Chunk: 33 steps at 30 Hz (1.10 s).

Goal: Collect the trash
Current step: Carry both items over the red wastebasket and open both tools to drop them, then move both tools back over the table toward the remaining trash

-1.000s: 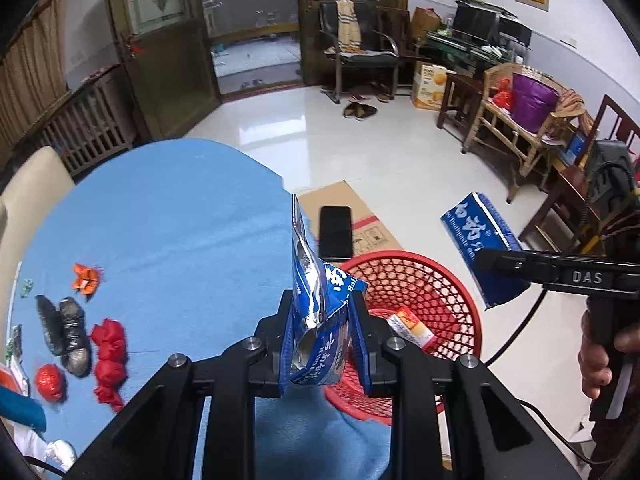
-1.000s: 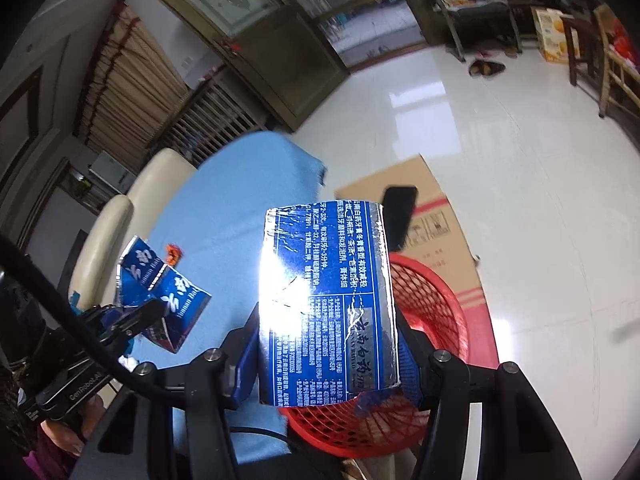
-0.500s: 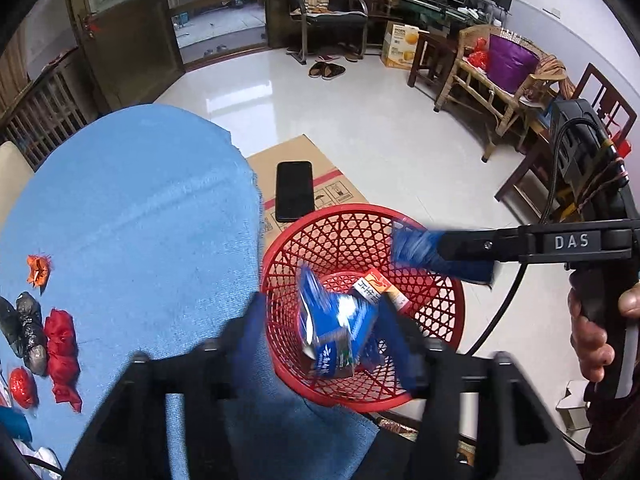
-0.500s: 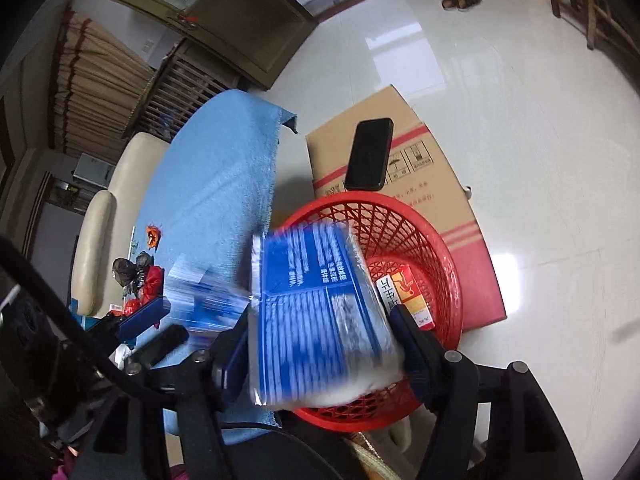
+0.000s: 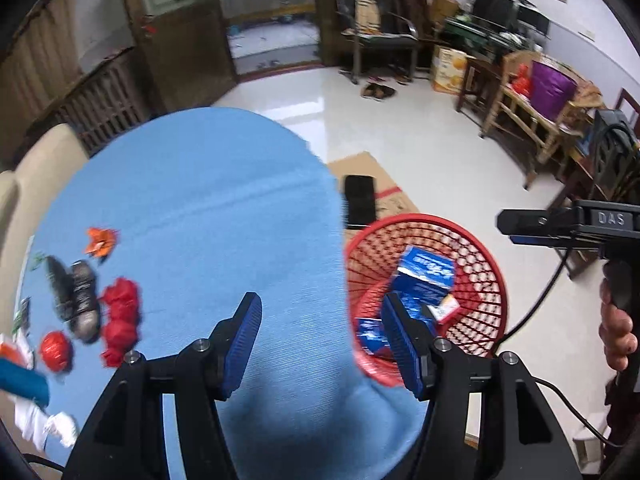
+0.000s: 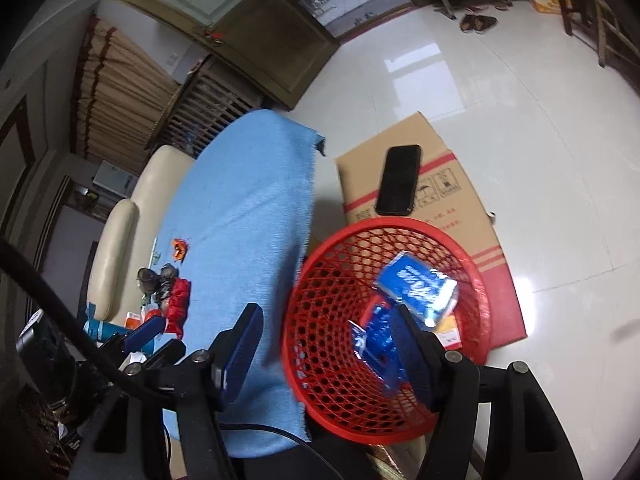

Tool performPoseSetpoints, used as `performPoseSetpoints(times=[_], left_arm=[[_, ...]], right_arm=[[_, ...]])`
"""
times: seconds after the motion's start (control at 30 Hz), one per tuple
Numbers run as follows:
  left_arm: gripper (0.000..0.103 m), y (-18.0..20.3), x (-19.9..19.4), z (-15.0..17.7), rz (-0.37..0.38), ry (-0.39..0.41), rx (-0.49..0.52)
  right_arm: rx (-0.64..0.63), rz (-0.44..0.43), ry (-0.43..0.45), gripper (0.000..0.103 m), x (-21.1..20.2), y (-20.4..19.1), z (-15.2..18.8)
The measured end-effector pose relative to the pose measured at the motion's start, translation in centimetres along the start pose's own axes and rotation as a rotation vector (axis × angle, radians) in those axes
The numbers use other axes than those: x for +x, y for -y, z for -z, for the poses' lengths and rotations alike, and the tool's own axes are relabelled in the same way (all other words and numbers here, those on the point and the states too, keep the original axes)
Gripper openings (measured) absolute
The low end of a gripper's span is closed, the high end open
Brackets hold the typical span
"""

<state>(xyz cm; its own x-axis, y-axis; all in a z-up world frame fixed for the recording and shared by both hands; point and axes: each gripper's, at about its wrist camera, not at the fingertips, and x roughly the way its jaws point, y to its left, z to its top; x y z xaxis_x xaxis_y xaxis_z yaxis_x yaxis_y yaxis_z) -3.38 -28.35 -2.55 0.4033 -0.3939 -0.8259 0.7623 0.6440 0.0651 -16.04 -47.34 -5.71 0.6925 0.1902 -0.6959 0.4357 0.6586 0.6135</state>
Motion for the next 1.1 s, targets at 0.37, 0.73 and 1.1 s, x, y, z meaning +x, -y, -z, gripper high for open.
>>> performPoseSetpoints(times=[0.37,0.73,1.1], left_arm=[[0.066,-5.5,-4.1,2.4,-0.142,0.088,-0.082],[0.066,-10.2,-5.8,5.5,-0.169,0.110,-0.191],[0.066,-13.6,-6.7,8.4,-0.185,0.114,-0.277]], right_arm=[[-0.117,-0.029,-0.007,0.069,1.5,-6.5,0.9],[-0.241,-0.018,-0.052,0.069,3.6,-12.9,2.0],[-0.343,-0.019,-0.096,0.069,5.7,-18.3,3.7]])
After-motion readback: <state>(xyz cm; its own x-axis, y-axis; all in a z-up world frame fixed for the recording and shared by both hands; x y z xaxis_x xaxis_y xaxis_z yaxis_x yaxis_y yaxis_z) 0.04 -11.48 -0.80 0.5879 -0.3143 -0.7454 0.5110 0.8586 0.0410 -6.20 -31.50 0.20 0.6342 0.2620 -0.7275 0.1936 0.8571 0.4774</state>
